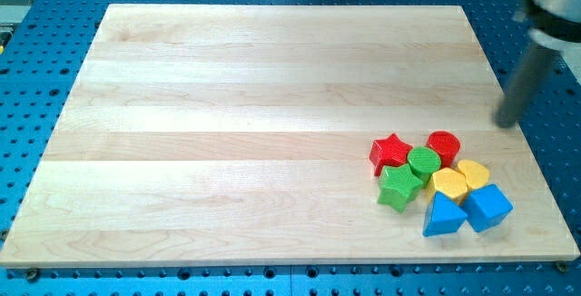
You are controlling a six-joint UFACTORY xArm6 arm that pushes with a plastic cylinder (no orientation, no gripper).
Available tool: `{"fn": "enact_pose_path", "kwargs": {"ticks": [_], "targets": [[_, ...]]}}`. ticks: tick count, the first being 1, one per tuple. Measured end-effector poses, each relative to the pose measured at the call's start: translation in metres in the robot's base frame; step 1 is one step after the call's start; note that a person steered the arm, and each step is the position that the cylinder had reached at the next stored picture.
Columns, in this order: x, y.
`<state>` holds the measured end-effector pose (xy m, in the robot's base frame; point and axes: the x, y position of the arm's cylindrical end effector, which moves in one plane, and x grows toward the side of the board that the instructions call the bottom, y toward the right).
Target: Place the green circle at the top center of the board
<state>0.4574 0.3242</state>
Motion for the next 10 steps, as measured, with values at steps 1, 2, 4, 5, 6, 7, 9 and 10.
{"fn": "enact_pose_path", "kwargs": {"ticks": [1,2,4,5,6,7,9,10], "targets": [[0.044,0.021],[0.098,0.0],[0.147,-0.107],[0.094,-0.152],[0.023,-0.175],[-0.015,-0.183],[-0.053,-0.29],[-0.079,-0.331]]}}
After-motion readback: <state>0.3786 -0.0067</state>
